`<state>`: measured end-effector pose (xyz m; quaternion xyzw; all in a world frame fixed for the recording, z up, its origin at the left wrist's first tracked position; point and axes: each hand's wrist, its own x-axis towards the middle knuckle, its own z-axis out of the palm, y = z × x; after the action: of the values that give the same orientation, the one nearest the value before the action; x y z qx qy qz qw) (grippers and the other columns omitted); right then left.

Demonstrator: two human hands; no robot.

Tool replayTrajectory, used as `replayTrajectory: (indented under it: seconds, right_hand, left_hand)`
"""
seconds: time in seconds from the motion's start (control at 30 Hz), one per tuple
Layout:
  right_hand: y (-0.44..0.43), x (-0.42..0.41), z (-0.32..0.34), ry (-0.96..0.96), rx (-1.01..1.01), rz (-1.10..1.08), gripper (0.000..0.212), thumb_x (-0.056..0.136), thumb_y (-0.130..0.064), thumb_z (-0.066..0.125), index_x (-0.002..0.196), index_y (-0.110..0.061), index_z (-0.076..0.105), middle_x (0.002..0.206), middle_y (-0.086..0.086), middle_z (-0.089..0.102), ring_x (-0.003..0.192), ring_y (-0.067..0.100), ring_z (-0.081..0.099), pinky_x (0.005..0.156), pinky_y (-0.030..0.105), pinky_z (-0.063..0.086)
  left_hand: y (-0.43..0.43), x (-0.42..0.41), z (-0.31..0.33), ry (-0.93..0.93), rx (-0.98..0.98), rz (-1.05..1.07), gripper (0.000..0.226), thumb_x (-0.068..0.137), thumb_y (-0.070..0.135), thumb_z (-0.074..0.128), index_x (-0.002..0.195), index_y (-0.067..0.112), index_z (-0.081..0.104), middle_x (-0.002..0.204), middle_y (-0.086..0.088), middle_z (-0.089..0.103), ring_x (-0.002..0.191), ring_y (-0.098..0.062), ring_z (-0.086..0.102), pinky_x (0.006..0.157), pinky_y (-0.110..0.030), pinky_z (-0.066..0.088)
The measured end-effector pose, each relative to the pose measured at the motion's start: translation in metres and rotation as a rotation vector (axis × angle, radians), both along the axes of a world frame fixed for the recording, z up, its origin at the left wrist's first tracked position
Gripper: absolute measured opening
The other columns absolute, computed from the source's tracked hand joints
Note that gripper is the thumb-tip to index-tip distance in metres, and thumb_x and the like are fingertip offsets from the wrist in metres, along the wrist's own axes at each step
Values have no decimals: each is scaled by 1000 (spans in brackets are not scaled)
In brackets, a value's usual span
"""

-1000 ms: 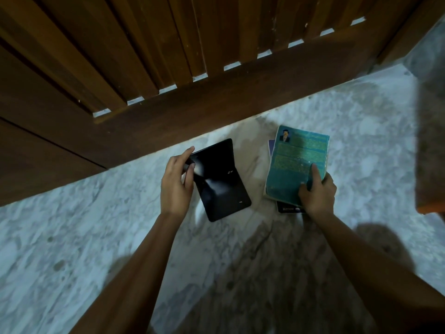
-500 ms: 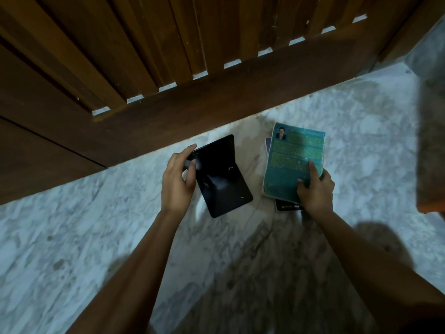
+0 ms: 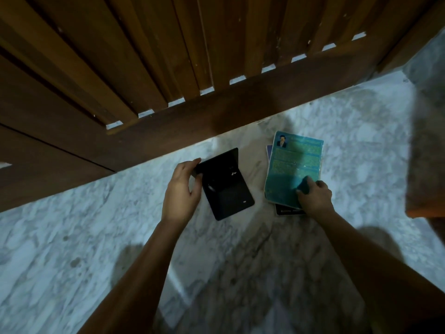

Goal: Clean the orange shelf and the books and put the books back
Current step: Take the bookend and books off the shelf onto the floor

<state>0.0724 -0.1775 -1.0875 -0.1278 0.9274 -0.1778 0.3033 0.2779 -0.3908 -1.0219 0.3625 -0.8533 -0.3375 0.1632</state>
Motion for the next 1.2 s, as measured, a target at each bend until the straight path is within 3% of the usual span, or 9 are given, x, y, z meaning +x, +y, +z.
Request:
replayTrajectory:
  seconds: [0.17, 0.3, 0.5, 0.7, 0.83, 0.93, 1.03, 1.2]
  right_hand:
    - [-6, 15, 81, -75, -22, 95, 40, 90, -7, 53, 130, -7, 50, 125, 21, 55, 114, 36, 52, 96, 38, 44]
    - [-19, 30, 166, -65, 12, 128, 43, 90, -12, 54, 131, -3, 47, 133, 20, 50, 122, 34, 47, 97, 34, 37]
    - [-31, 37, 315, -59, -67, 123, 47, 87, -12, 57, 132, -5, 47, 130, 16, 50, 117, 31, 50, 85, 29, 44]
    - [-17, 37, 447, 31, -101, 55, 42, 86, -12, 55, 128, -8, 54, 123, 17, 52, 112, 31, 53, 90, 38, 49]
    - [14, 43, 508, 123, -118, -60, 46, 87, -15, 57, 132, -11, 50, 127, 14, 51, 121, 31, 46, 96, 39, 45]
    - [53, 51, 544, 168, -126, -181, 47, 91, -19, 54, 137, -13, 44, 135, 10, 47, 128, 28, 38, 100, 34, 39]
    - [104, 65, 567, 203, -158, -356, 45, 91, -19, 54, 135, -11, 46, 130, 13, 50, 124, 31, 41, 93, 31, 39]
    - [204, 108, 607, 273, -209, -667, 44, 89, -15, 58, 132, -12, 49, 129, 9, 53, 120, 26, 48, 95, 28, 37]
  left_hand:
    - [4, 6, 69, -173, 58, 89, 35, 96, 24, 53, 130, 14, 53, 133, -4, 53, 120, -17, 50, 92, -19, 33]
    - [2, 8, 146, -316, 97, 60, 36, 93, 22, 57, 127, 11, 55, 131, -8, 54, 119, -23, 52, 94, -24, 37]
    - [10, -4, 275, -431, 120, -35, 38, 93, 25, 57, 128, 11, 53, 130, -10, 54, 120, -25, 50, 100, -34, 40]
    - [16, -36, 369, -371, 104, -235, 36, 91, 24, 59, 124, 9, 56, 128, -11, 59, 118, -23, 55, 102, -35, 44]
    - [33, -67, 414, -369, 74, -388, 36, 93, 27, 56, 126, 12, 55, 128, -9, 58, 119, -23, 55, 99, -38, 46]
    - [62, -89, 437, -390, -47, -544, 36, 96, 34, 50, 127, 16, 53, 127, -6, 57, 116, -19, 55, 95, -30, 46]
    - [106, -109, 449, -373, -76, -714, 35, 95, 33, 51, 125, 14, 55, 120, -5, 60, 110, -18, 57, 92, -29, 47]
    - [203, -118, 468, -396, 10, -959, 39, 94, 26, 53, 130, 11, 51, 125, -11, 55, 117, -26, 52, 94, -32, 40]
